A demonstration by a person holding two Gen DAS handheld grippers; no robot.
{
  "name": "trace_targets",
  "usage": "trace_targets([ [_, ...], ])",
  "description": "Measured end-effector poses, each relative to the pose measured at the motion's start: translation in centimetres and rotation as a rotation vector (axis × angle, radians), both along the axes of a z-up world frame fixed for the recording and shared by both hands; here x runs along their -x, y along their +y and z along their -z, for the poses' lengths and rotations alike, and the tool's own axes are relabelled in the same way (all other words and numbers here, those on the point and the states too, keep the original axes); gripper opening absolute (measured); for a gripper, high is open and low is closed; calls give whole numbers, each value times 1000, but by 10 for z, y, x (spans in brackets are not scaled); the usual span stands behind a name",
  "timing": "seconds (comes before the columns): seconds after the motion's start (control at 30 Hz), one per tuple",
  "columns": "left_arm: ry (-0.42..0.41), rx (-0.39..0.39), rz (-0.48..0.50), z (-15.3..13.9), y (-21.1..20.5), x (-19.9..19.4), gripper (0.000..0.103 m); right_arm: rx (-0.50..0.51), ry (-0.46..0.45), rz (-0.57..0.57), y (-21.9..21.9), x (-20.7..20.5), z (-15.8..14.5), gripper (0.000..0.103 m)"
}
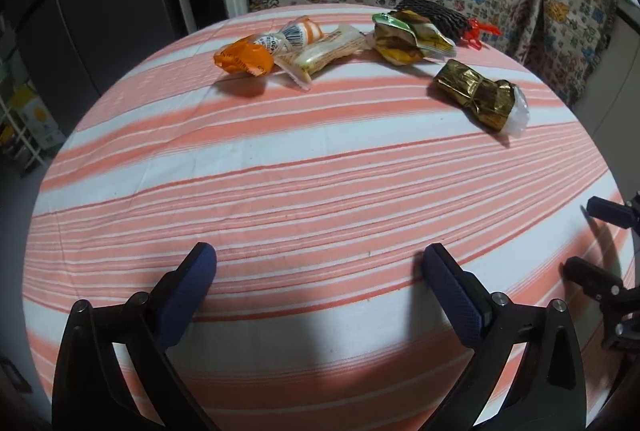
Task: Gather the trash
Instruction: 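Move both open tools back over the table toward the remaining trash, then grasp the orange-white plastic bag with the left tool while the right tool grasps the gold foil wrapper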
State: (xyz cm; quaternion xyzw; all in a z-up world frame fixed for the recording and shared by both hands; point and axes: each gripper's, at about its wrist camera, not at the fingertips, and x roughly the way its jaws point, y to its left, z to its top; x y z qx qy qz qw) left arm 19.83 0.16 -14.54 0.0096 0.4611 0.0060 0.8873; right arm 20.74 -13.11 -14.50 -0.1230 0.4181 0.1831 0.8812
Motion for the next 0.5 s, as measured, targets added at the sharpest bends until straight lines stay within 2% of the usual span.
trace_targets([
  [0.2, 1, 3, 1, 1, -1, 0, 103, -33, 23, 10, 4, -6, 3, 73],
  [0.5, 1, 8, 2, 1, -2, -1, 103, -45, 14, 24, 3, -10, 4, 81],
])
